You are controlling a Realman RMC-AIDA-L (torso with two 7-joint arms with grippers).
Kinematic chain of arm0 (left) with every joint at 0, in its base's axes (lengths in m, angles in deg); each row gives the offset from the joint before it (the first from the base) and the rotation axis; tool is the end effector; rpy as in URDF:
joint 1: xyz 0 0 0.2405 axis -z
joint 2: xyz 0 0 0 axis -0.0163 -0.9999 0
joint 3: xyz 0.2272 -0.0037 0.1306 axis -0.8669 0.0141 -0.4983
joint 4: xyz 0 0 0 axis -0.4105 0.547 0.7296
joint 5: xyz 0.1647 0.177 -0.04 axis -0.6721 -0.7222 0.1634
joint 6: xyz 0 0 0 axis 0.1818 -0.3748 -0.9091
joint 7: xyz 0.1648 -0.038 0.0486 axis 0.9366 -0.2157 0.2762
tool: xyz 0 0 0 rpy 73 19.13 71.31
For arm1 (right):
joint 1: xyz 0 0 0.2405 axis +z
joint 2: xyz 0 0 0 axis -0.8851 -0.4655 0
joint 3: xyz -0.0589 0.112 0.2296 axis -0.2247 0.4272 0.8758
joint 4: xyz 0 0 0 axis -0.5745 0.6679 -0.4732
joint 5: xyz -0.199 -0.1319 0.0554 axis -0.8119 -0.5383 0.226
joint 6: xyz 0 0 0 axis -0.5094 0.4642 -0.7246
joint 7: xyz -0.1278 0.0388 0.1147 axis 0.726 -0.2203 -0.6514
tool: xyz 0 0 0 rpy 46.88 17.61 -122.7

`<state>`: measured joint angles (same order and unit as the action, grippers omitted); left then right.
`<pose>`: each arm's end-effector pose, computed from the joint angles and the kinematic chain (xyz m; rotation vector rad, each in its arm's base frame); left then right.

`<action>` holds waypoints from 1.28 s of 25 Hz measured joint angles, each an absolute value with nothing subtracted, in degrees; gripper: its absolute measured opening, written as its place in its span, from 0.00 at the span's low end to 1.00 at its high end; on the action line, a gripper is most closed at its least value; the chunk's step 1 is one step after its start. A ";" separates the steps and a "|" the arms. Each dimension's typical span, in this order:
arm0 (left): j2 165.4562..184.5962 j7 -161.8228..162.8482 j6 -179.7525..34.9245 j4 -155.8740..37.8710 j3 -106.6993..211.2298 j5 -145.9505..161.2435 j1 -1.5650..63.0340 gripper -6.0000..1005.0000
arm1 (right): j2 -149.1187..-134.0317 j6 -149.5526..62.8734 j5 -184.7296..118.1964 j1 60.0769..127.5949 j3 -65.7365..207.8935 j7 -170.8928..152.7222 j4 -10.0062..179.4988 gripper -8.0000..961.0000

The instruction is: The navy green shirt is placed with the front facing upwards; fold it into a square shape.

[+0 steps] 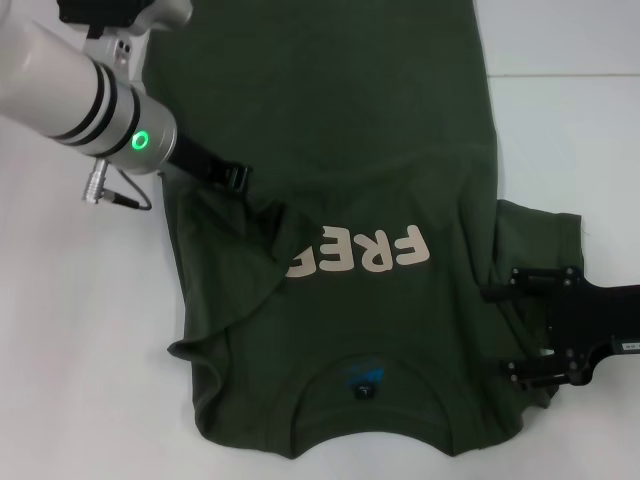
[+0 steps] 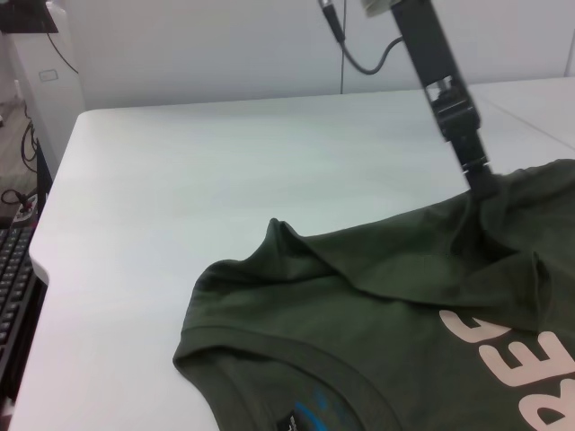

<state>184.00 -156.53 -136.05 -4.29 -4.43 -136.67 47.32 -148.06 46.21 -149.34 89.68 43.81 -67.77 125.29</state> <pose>-0.1815 0.4710 -0.0537 -2.2922 -1.2845 0.1637 0.3104 0.3301 -0.0178 -2.9159 0.1957 0.4064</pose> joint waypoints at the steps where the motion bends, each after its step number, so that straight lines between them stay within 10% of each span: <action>1: 184.03 -156.78 -135.72 -4.28 -4.43 -136.61 47.46 0.03 | -148.06 46.22 -149.34 89.64 43.80 -67.75 125.29 0.90; 24: 184.21 -157.96 -117.69 -8.61 -11.03 -135.13 46.43 0.09 | -148.11 46.22 -149.34 89.44 44.75 -67.79 125.40 0.90; 32: 184.33 -154.79 -117.12 -5.93 -12.02 -135.00 44.16 0.41 | -148.06 46.10 -149.34 89.88 46.28 -68.32 125.31 0.90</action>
<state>184.33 -154.79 -117.12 -5.93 -12.02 -135.00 44.16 -148.06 46.10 -149.34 89.88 46.28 -68.32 125.31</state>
